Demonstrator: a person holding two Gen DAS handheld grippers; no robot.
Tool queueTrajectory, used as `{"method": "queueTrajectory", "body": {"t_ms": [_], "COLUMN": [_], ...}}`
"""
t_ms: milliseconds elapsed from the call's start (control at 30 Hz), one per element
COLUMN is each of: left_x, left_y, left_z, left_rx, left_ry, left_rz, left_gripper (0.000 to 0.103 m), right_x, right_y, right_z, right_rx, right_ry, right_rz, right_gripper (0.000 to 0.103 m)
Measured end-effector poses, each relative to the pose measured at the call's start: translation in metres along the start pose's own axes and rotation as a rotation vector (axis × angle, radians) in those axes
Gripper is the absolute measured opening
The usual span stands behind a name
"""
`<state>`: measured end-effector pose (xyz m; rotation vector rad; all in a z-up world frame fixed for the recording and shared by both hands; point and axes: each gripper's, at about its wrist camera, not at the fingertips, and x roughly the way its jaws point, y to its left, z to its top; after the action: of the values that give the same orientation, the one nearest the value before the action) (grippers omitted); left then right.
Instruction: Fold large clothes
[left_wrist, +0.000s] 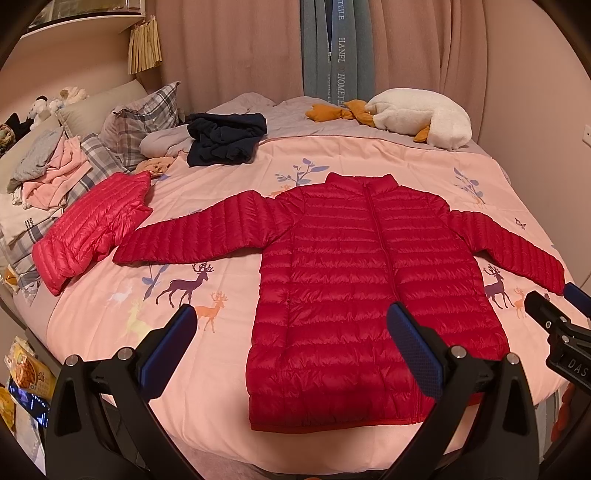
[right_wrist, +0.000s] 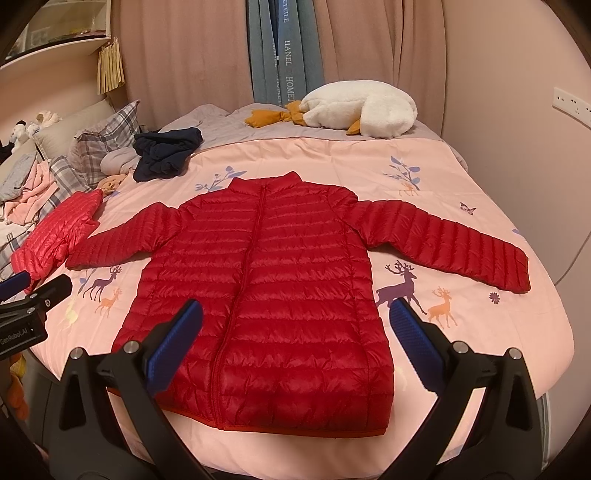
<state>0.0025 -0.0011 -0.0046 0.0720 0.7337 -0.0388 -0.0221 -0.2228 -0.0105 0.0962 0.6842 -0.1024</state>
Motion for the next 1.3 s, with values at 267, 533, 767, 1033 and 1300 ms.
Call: {"method": "queueTrajectory", "body": {"t_ms": [267,533,767,1033,1300], "left_x": [-0.0003,-0.0001,-0.0007,-0.0008,-0.0007], "left_y": [-0.0003,-0.0006,-0.0029,-0.003,-0.0034], "left_z": [0.0016,0.0022,0.0016,0.0019,0.0021], "left_rx": [0.002,0.002,0.005,0.007,0.007], "left_ry": [0.002,0.004,0.004,0.005,0.006], "left_rz": [0.0,-0.002,-0.002,-0.002,-0.001], "left_gripper": [0.102,0.102,0.102,0.102,0.102], "right_x": [-0.0012,-0.0014,-0.0009,-0.0009,-0.0011], "right_y": [0.0005,0.0006,-0.0008,-0.0011,-0.0013], "right_z": [0.0022,0.0015,0.0004,0.0003,0.0005], "right_rx": [0.003,0.004,0.006,0.007,0.007], "right_ry": [0.0,0.001,0.001,0.002,0.001], "right_rz": [0.001,0.0,0.001,0.002,0.001], "right_gripper": [0.101,0.101,0.101,0.101,0.101]}}
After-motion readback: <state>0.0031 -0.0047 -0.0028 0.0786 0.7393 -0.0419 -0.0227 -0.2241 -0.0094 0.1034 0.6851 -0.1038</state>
